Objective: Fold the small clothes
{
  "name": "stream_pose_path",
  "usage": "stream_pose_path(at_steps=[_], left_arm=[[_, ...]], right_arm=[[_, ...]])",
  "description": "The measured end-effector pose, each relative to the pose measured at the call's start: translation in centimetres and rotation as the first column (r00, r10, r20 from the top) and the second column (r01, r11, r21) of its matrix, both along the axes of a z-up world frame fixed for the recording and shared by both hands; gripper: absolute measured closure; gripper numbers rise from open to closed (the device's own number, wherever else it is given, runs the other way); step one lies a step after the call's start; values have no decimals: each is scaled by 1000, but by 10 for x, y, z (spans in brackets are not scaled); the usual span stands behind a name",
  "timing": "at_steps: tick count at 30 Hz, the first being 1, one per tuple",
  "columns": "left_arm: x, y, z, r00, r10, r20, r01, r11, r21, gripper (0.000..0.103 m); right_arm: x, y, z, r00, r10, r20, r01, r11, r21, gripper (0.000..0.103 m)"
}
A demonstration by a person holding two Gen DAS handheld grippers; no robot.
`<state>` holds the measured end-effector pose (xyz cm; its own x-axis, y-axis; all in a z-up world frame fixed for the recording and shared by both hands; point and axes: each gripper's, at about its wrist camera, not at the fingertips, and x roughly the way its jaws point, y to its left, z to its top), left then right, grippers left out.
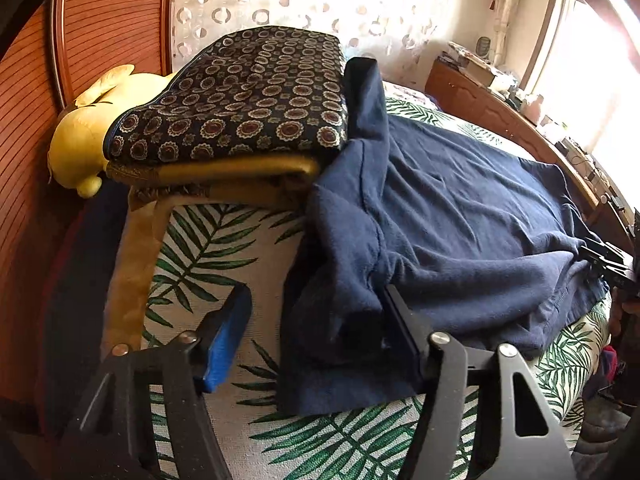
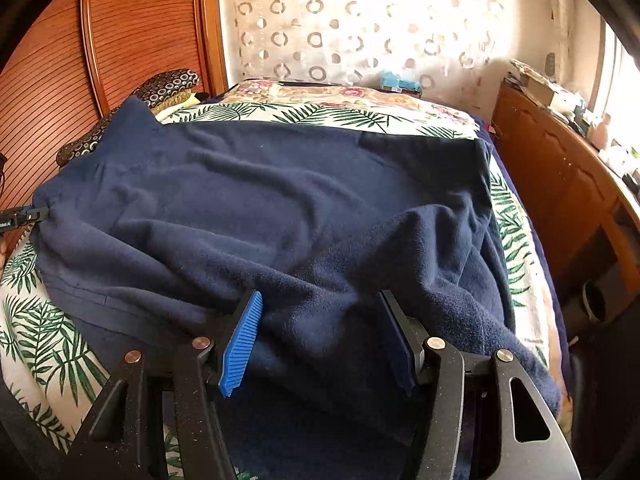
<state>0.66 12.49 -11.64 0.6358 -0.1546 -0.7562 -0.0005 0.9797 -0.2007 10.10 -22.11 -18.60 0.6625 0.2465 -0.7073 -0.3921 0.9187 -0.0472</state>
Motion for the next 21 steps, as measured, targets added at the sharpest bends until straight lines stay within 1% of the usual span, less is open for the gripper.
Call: stream_pose_path(at_steps=[2,3,5,6,7,8,11,14,18,21], left_arm=[[0,-1,0,1000,-19,-2,19,999,-28,55],[0,-3,0,999,-33,-4,33,999,-40,58],[0,-5,0,998,-56,-11,55,997,-60,76],[1,-8,1,998,-66,-13,65,996,-63,81],[1,-12,3,997,-78,-9,77,995,-64,92],[1,-15,7,996,-84,1,84,994,-67,95],[1,-26,32,992,-109,65,113,991,-69,97],[6,-45,62,980,-151,131,159,986,-55,97],[20,-81,103,951,-225,214,239,970,-43,97],[35,-118,123,922,-299,246,313,950,-16,97]], right_arm=[[0,-3,-1,1000,-6,4,6,1000,22,41],[2,-3,-3,1000,-8,2,8,1000,30,41],[3,-5,-4,1000,-7,1,7,999,38,41],[2,-6,-4,1000,-7,1,7,999,41,41],[3,-7,-3,1000,-6,-1,6,999,43,41],[3,-9,-2,1000,-4,0,4,999,48,41],[-6,-22,10,1000,1,25,-3,996,88,41],[-12,-43,25,999,-22,49,17,995,102,41],[-17,-76,39,995,-74,68,66,992,111,41],[-21,-99,49,991,-109,80,98,987,129,41]])
